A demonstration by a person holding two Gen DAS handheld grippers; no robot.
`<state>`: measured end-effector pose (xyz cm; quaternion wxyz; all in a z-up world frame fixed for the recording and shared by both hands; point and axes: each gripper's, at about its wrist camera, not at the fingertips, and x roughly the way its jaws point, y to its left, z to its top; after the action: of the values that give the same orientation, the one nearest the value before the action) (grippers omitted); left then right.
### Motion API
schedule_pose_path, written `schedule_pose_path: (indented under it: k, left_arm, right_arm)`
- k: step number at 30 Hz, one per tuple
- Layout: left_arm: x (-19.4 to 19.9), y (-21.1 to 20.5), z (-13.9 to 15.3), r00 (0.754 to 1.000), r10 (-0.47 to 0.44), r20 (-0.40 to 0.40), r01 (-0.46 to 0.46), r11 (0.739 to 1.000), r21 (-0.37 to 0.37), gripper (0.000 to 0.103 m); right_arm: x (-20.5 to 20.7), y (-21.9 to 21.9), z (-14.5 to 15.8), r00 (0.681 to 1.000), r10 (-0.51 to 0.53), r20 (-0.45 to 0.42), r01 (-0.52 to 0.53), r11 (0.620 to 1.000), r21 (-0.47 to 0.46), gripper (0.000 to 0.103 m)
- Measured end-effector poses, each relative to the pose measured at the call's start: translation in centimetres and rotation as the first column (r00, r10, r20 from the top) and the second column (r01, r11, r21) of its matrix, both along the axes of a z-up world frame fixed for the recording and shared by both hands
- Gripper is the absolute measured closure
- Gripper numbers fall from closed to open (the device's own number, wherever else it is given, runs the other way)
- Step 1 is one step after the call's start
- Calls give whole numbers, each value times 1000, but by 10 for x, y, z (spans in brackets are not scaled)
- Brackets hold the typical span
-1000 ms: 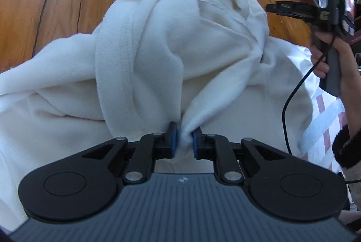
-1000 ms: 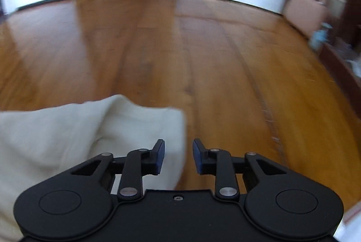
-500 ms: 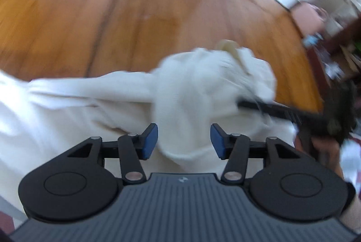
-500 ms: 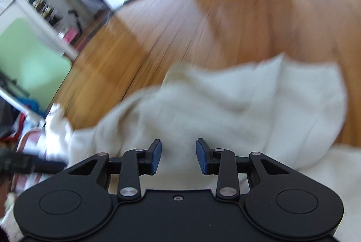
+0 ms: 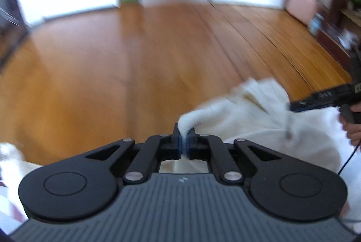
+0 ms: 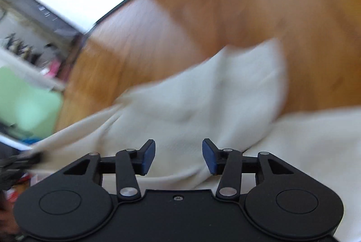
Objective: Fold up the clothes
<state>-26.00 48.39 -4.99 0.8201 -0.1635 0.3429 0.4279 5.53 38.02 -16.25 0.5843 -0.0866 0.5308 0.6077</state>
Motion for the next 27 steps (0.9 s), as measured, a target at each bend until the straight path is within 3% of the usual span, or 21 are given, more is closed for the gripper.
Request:
schedule_pose_path:
  k: [2, 4, 6, 9, 11, 12, 17, 19, 27]
  left_arm:
    - [-20, 1, 21, 997, 55, -51, -48, 991, 125, 100]
    - [-37, -4, 35, 985, 120, -123, -85, 963, 256, 100]
    - [-53, -8, 34, 978, 155, -136, -109, 949, 296, 100]
    - [-70, -2, 7, 928, 219, -303, -151, 961, 232, 100]
    - [-75, 0, -17, 868, 262, -422, -188, 960, 209, 100]
    - [-82, 1, -23, 863, 271, -427, -201, 959, 201, 100]
    - [-114, 7, -26, 901, 328, -282, -312, 945, 101, 100]
    - [-120, 3, -31, 906, 328, -268, -316, 945, 88, 100]
    - [-131, -5, -36, 914, 322, -248, -313, 947, 74, 100]
  right_arm:
    - [22, 4, 9, 995, -45, 89, 44, 999, 12, 51]
    - [37, 10, 16, 987, -72, 141, 69, 997, 23, 51]
    - [42, 15, 21, 989, -61, 138, 56, 998, 38, 49]
    - [33, 26, 18, 994, -14, 106, 9, 999, 52, 43]
    - [24, 37, 15, 995, 37, 98, -41, 998, 45, 43]
    - [22, 46, 16, 992, 77, 101, -81, 996, 37, 43]
    - [-25, 101, 10, 954, 282, 107, -284, 959, 3, 42]
    - [-44, 125, 1, 935, 347, 79, -345, 938, -34, 41]
    - [-113, 176, -40, 868, 447, 217, -423, 894, -151, 41]
